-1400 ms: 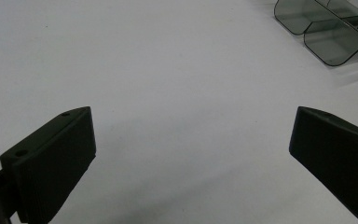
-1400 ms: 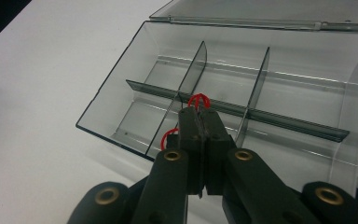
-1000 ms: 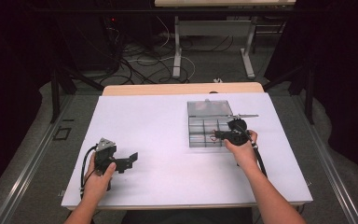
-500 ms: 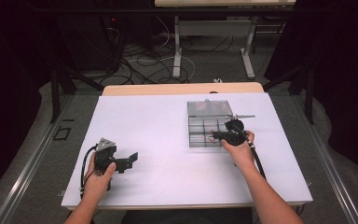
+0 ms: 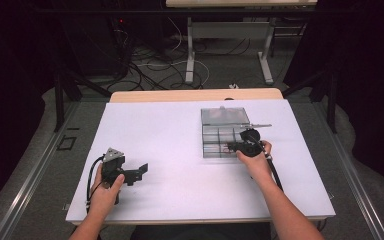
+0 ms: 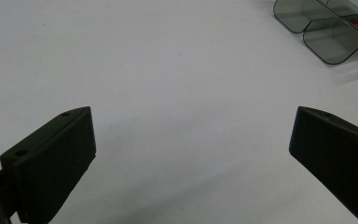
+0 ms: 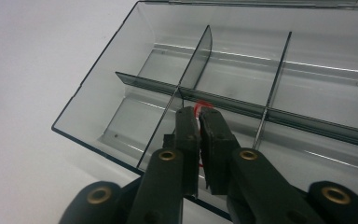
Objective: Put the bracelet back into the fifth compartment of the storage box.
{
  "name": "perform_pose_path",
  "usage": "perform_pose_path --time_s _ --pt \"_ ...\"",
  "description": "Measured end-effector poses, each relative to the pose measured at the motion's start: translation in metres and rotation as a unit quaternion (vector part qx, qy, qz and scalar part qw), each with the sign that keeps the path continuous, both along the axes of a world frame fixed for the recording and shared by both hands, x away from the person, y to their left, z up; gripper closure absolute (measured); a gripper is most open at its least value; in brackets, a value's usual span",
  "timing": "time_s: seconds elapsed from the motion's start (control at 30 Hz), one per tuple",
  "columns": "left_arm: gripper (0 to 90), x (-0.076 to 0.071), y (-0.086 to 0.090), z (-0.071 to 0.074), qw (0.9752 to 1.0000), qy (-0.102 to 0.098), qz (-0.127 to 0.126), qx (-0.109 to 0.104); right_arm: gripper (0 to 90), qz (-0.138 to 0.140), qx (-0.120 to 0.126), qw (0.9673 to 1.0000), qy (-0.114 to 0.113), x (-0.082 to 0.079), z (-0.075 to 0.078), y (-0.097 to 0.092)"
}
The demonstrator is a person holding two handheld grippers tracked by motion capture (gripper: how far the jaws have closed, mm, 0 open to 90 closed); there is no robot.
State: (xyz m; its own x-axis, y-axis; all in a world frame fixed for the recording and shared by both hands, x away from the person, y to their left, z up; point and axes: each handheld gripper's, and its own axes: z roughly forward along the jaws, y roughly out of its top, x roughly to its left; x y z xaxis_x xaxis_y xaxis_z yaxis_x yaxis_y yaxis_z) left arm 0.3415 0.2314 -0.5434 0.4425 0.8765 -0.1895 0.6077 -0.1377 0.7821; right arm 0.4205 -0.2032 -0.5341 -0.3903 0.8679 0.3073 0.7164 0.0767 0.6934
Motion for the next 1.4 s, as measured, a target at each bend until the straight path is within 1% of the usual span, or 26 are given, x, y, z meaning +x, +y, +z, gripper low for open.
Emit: perform_pose_path --time_s 0.03,0.07,0.1,0.13,0.2,0.33,0.43,0.53,0.6,0.63,0.67,0.73,0.8,0.93,0.97,1.03,1.1,1.17,1.2,1.23,1.27,1.33,1.37,1.4 --pt "0.4 0.0 0.0 0.0 1.0 0.0 0.0 0.0 84.8 -0.004 -0.001 1.0 -0.002 0.0 0.0 0.0" --pt "0.4 0.0 0.0 0.0 1.0 0.0 0.0 0.0 84.0 -0.001 -0.001 1.0 -0.002 0.0 0.0 0.0" --pt "0.4 0.0 0.0 0.0 1.0 0.0 0.0 0.0 82.4 -0.001 -0.002 1.0 -0.009 0.0 0.0 0.0" --pt "0.4 0.0 0.0 0.0 1.0 0.0 0.0 0.0 82.4 -0.001 -0.002 1.0 -0.009 0.0 0.0 0.0" --pt "0.4 0.0 0.0 0.0 1.0 0.0 0.0 0.0 80.0 0.002 0.002 0.9999 -0.012 -0.001 0.001 -0.001" --pt "0.4 0.0 0.0 0.0 1.0 0.0 0.0 -0.001 77.0 -0.001 0.004 1.0 -0.008 -0.002 0.003 0.0" --pt "0.4 0.0 0.0 0.0 1.0 0.0 0.001 -0.001 74.0 0.0 0.003 0.9999 -0.015 -0.003 0.004 -0.001" --pt "0.4 0.0 0.0 0.0 1.0 0.0 0.0 0.0 71.6 0.002 0.004 0.9999 -0.013 -0.004 0.005 -0.001" --pt "0.4 0.0 0.0 0.0 1.0 0.0 0.0 0.0 70.8 0.004 0.007 0.9999 -0.015 -0.005 0.005 -0.001" --pt "0.4 0.0 0.0 0.0 1.0 0.0 0.0 0.0 69.3 0.003 0.005 0.9997 -0.022 -0.005 0.006 0.0" --pt "0.4 0.0 0.0 0.0 1.0 0.002 -0.001 0.0 68.9 0.007 0.004 0.9996 -0.025 -0.005 0.006 -0.001" --pt "0.4 0.0 0.0 0.0 1.0 0.003 -0.002 0.001 68.3 0.007 0.005 0.9997 -0.025 -0.005 0.006 -0.001" --pt "0.4 0.0 0.0 0.0 1.0 0.0 0.001 -0.001 65.8 0.01 0.003 0.9996 -0.028 -0.005 0.006 -0.001" --pt "0.4 0.0 0.001 0.0 1.0 0.0 0.0 0.0 63.9 0.009 0.003 0.9994 -0.033 -0.006 0.007 -0.001" --pt "0.4 0.0 0.001 0.0 1.0 0.0 0.001 -0.001 61.4 0.013 0.002 0.9992 -0.038 -0.007 0.008 -0.002" --pt "0.4 0.0 0.001 0.0 1.0 0.0 0.001 -0.001 60.6 0.014 0.002 0.9992 -0.037 -0.008 0.009 -0.002" --pt "0.4 0.0 0.001 0.0 1.0 0.0 0.002 -0.002 58.3 0.018 0.003 0.999 -0.041 -0.01 0.012 -0.002" --pt "0.4 0.001 0.0 0.001 1.0 0.004 0.001 -0.002 57.1 0.019 0.008 0.9991 -0.037 -0.011 0.013 -0.002" --pt "0.4 0.001 -0.001 0.0 1.0 -0.003 0.007 -0.003 56.2 0.023 0.007 0.9989 -0.041 -0.012 0.013 -0.003" --pt "0.4 0.002 -0.001 0.0 1.0 -0.005 0.007 -0.004 55.2 0.024 0.006 0.9985 -0.048 -0.012 0.014 -0.003" --pt "0.4 0.002 -0.002 0.0 1.0 -0.005 0.007 -0.004 54.2 0.027 0.011 0.9984 -0.048 -0.015 0.015 -0.004" --pt "0.4 0.002 -0.003 0.0 0.9999 -0.005 0.008 -0.004 52.4 0.031 0.011 0.998 -0.054 -0.018 0.017 -0.005" --pt "0.4 0.002 -0.003 0.0 0.9999 -0.005 0.009 -0.006 52.0 0.029 0.012 0.9983 -0.048 -0.02 0.018 -0.006" --pt "0.4 0.002 -0.004 0.0 0.9999 -0.004 0.009 -0.005 51.0 0.032 0.014 0.9979 -0.055 -0.021 0.018 -0.007"
